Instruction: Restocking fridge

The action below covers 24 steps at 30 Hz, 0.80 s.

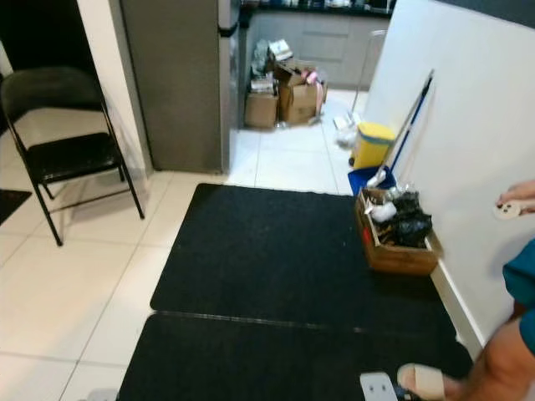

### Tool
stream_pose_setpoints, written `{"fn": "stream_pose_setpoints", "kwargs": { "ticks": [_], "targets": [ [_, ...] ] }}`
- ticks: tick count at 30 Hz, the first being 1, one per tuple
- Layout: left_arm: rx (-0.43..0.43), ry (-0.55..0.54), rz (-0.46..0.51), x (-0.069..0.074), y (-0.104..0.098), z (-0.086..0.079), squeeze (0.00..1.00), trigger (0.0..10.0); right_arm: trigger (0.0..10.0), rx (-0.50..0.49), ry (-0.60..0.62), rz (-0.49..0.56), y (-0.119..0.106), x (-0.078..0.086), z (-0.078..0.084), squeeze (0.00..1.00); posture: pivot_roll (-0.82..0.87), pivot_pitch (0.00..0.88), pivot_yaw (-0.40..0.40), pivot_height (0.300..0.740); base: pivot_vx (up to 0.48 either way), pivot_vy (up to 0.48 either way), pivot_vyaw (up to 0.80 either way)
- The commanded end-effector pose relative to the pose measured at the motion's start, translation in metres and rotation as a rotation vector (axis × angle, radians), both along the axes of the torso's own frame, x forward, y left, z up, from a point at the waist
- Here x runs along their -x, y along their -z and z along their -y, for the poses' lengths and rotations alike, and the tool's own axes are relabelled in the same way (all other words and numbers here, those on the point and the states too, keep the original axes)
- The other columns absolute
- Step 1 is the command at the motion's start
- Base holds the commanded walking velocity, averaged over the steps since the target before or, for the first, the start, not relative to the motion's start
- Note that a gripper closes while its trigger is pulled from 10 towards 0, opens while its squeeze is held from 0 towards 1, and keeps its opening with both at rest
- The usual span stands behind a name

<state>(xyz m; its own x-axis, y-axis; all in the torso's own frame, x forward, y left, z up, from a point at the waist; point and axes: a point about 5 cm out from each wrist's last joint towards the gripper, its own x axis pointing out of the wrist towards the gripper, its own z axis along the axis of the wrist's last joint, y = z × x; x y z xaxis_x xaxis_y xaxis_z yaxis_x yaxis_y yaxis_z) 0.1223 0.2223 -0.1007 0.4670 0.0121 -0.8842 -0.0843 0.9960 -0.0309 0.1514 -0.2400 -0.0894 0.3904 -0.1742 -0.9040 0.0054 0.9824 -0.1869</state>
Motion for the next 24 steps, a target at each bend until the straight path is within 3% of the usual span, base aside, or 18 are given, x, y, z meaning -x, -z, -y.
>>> {"fn": "stream_pose_setpoints", "kwargs": {
  "ticks": [1, 10, 14, 24],
  "targets": [
    [0.006, -0.005, 0.021, -0.0058, -0.0018, 0.0009, 0.0, 10.0, 10.0, 0.02, -0.01, -0.016, 0.0001, 0.0034, 0.0047, 0.0, -0.02, 0.0, -0.009, 0.74, 0.0, 0.0, -0.78],
    [0.02, -0.009, 0.033, -0.0089, -0.0027, 0.0019, 0.0, 10.0, 10.0, 0.026, -0.02, -0.001, -0.0007, 0.0003, 0.0029, 0.0, -0.02, 0.0, -0.006, 0.74, 0.0, 0.0, -0.78],
    [0.038, 0.005, 0.033, -0.0097, -0.0028, 0.0036, 0.0, 10.0, 10.0, 0.031, -0.032, 0.004, -0.001, -0.0012, 0.002, 0.0, -0.02, 0.0, -0.002, 0.74, 0.0, 0.0, 0.0],
    [0.039, 0.018, 0.027, -0.0088, -0.0024, 0.0044, 0.0, 10.0, 10.0, 0.031, -0.04, 0.001, -0.0004, -0.0011, -0.0001, 0.0, -0.02, 0.0, 0.003, 0.74, 0.349, 0.0, 0.0]
  ]
}}
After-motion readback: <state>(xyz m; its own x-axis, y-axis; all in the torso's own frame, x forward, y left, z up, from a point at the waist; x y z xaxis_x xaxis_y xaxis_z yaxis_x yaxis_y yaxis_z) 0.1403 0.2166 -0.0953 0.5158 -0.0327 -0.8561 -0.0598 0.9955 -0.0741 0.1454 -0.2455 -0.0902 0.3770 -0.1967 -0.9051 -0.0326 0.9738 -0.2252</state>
